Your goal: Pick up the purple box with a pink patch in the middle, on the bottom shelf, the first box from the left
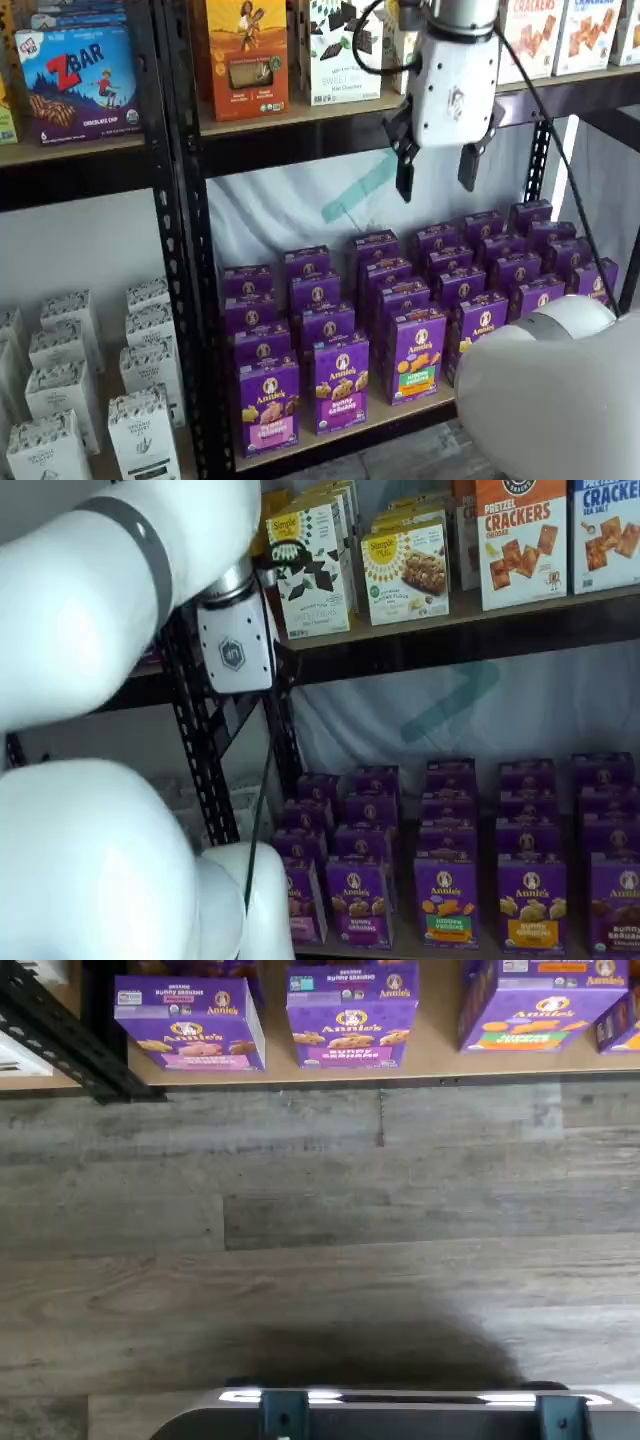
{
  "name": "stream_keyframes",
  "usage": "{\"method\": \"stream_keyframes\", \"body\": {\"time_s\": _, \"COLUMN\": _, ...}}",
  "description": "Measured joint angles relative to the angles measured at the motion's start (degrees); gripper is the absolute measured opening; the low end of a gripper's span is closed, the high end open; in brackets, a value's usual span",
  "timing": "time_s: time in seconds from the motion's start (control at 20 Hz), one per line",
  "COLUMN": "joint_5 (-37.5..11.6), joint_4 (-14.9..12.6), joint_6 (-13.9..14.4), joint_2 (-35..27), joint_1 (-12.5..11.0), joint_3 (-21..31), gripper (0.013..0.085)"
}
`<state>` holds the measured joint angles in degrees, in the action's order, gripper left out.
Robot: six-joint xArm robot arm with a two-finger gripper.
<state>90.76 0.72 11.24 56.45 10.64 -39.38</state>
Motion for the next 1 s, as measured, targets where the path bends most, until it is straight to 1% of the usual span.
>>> {"method": "stream_keyframes", "body": {"time_s": 0.3, "joint_5": -5.6, "joint_4": 1.0, "joint_6": 0.2, "joint_2": 0.3, "joint_1": 0.3, "joint_3": 6.7, "gripper": 0.0850}}
{"method": "stream_keyframes", "body": {"time_s": 0.45, "joint_5": -9.1, "joint_4": 1.2, "joint_6": 0.6, "joint_2": 0.3, "joint_1": 0.8, "joint_3": 10.4, "gripper": 0.0850}}
{"method": "stream_keyframes", "body": {"time_s": 0.65, "joint_5": -15.4, "joint_4": 0.1, "joint_6": 2.4, "joint_2": -0.3, "joint_1": 2.6, "joint_3": 15.6, "gripper": 0.0850}}
{"method": "stream_keyframes", "body": {"time_s": 0.85, "joint_5": -20.5, "joint_4": -1.5, "joint_6": 4.7, "joint_2": -3.7, "joint_1": 4.3, "joint_3": 19.3, "gripper": 0.0850}}
{"method": "stream_keyframes", "body": {"time_s": 1.0, "joint_5": -25.5, "joint_4": -1.8, "joint_6": 5.9, "joint_2": -6.5, "joint_1": 5.3, "joint_3": 22.4, "gripper": 0.0850}}
